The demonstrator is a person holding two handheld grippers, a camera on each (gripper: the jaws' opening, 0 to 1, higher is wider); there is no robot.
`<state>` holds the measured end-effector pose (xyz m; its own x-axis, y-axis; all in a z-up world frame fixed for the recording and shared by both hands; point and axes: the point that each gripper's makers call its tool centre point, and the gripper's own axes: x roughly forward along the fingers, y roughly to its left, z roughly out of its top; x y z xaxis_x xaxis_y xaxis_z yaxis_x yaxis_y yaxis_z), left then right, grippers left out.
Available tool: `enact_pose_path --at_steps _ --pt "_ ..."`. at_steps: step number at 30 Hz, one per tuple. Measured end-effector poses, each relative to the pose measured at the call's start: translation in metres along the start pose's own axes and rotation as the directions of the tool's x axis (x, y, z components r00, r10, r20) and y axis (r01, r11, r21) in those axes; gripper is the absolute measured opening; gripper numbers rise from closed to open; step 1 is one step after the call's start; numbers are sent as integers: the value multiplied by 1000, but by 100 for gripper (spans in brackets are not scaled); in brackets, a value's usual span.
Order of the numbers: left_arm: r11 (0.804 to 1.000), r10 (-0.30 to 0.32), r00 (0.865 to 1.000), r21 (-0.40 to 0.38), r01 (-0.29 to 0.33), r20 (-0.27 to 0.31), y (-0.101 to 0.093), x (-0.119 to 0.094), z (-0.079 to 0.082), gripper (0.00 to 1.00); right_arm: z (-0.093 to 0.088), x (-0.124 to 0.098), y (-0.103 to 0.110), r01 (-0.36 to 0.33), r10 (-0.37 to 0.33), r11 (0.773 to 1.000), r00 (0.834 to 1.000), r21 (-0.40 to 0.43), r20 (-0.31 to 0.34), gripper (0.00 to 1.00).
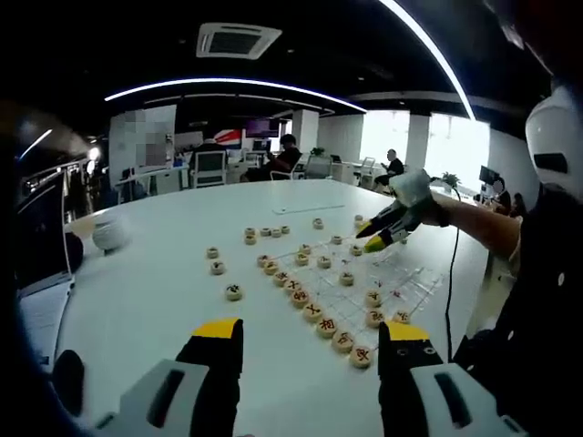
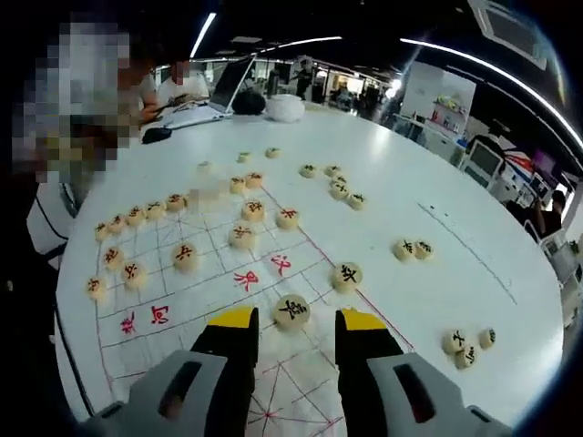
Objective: Pick up the chess pieces one by one and place each piece onto its starting position on the chessboard, setting the pieces on their correct points until all the chess pieces are arranged in the starting layout
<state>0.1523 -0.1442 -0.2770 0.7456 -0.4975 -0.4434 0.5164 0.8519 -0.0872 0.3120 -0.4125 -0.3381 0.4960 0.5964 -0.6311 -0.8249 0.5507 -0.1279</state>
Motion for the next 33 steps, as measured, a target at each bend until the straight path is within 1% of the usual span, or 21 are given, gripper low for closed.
enact_pose_path --at_steps 2,4,5,7,9,12,14,15,19,21,24,28,29,33 --pt "1000 -1 1000 2 1 -2 0 1 0 61 -5 -16 -5 28 -28 999 999 21 20 36" --pt "1000 -4 1000 5 4 -3 -1 2 1 61 -11 -33 -8 54 -55 998 997 32 49 41" --pt "1000 -6 1000 8 6 -2 -2 3 2 61 -15 -42 -10 76 -80 995 995 64 61 41" --pt "1000 -9 1000 14 9 0 -2 4 4 61 -20 -57 -11 96 -105 991 991 97 88 41" --pt "1000 -5 1000 18 5 9 0 5 8 61 -30 -76 -13 131 -147 981 983 139 108 41" --pt "1000 3 1000 26 -4 21 1 6 14 60 -47 -103 -15 190 -216 963 968 191 129 42" --pt "1000 1 1000 29 -2 27 1 8 17 60 -56 -117 -10 204 -238 954 960 218 146 42" --pt "1000 -2 1000 31 1 29 0 9 18 60 -59 -123 -7 216 -258 948 952 235 165 42" --pt "999 -13 1000 37 12 27 -5 13 20 60 -75 -141 6 238 -306 919 933 315 189 42" --pt "999 -19 1000 42 18 23 -7 15 20 60 -84 -150 12 256 -334 902 923 347 189 42" --pt "999 -25 999 48 24 19 -9 16 21 60 -90 -156 14 272 -362 885 912 377 193 42" --pt "998 -32 999 57 32 14 -11 16 21 60 -88 -157 10 276 -366 883 910 379 192 41" --pt "998 -32 999 57 31 15 -11 16 21 60 -86 -157 8 273 -362 886 912 374 192 40" --pt "998 -22 1000 54 21 20 -10 11 21 60 -70 -155 -2 258 -339 904 919 341 203 40"
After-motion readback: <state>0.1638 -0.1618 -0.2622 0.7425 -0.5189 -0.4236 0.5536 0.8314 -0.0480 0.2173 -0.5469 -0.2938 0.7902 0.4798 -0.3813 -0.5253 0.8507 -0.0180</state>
